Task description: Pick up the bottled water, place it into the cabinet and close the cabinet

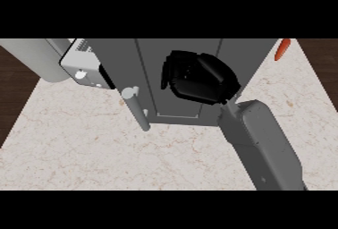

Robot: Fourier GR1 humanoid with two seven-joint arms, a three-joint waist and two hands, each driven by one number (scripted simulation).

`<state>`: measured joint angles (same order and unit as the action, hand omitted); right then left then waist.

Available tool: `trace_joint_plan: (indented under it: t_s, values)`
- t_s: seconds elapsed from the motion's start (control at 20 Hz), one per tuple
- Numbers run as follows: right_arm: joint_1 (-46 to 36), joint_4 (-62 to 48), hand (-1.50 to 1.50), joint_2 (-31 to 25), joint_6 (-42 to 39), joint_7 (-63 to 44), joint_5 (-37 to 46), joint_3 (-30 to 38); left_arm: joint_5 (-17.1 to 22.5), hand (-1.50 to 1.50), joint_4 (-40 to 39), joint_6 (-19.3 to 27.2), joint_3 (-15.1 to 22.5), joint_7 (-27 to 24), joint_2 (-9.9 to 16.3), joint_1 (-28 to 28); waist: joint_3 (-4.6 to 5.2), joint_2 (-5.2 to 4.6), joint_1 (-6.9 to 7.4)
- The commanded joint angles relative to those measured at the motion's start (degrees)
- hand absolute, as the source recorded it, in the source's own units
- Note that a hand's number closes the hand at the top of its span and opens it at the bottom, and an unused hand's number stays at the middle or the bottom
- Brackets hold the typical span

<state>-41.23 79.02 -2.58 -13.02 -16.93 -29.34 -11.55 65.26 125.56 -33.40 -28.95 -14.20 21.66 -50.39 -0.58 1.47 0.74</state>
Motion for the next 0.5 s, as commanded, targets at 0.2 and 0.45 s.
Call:
trace_joint_plan:
  t_s: [0.2,0.45]
  values:
    - [-9.59,-12.01,1.5,2.33,2.63,0.92,1.13,4.98,2.94,-1.5,2.93,1.98,-0.64,3.19,0.69,0.3,0.55,-2.04,1.46]
    - [-11.54,-13.64,1.5,2.14,-0.63,-0.53,-2.12,5.97,2.76,-1.5,2.93,0.16,0.1,4.25,0.21,0.38,0.57,-2.12,2.36]
